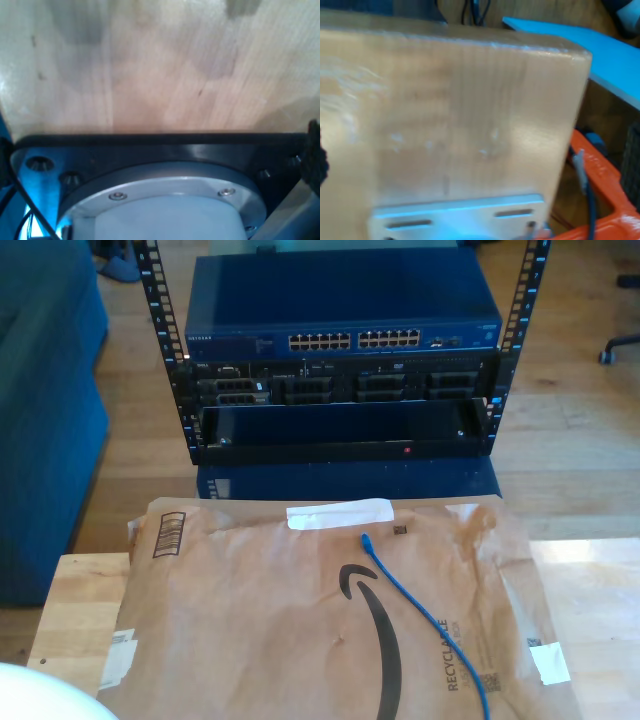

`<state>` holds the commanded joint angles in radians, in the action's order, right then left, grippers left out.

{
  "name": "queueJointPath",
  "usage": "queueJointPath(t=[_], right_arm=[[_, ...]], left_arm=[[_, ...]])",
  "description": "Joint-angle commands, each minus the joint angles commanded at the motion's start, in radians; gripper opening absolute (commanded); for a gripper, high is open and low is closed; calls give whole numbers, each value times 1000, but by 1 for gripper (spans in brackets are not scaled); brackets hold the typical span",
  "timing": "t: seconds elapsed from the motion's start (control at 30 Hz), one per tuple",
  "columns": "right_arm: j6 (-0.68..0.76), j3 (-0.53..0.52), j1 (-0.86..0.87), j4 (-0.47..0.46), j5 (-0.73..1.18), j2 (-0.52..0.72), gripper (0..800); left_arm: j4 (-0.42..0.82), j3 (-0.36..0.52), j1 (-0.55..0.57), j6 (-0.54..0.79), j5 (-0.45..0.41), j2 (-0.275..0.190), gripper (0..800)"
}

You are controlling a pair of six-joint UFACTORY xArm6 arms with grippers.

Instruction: Grab the cable and plug it in

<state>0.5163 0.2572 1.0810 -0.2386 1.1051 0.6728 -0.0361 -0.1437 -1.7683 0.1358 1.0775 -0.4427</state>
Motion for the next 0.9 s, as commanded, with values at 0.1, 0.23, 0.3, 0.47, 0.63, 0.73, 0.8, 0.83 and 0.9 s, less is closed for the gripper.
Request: queueJointPath(t=[0.1,0.23,0.3,0.47,0.63,0.73,0.8,0.83,0.9], right_arm=[[132,14,-41,28,0,5,798],[285,44,-170,26,-69,-8,798],[318,57,-180,31,-89,-6,798],[537,137,-377,29,-86,-20,798],[776,186,-601,23,-74,-21,794],[884,232,-684,28,-11,-21,792],[968,264,-766,31,44,-21,792],[1030,279,-824,32,68,-21,792],[1165,316,-957,32,92,-29,792]], left_arm=[[0,2,0,0,0,0,800],[-2,2,0,0,0,0,800],[-2,2,0,0,0,0,800],[9,-34,-3,-8,66,-25,800],[8,-196,8,-52,284,-63,800],[5,-319,109,-169,416,-64,800],[3,-399,242,-304,503,-66,800],[3,-437,308,-387,546,-64,800],[-20,-508,470,-552,606,-64,800]])
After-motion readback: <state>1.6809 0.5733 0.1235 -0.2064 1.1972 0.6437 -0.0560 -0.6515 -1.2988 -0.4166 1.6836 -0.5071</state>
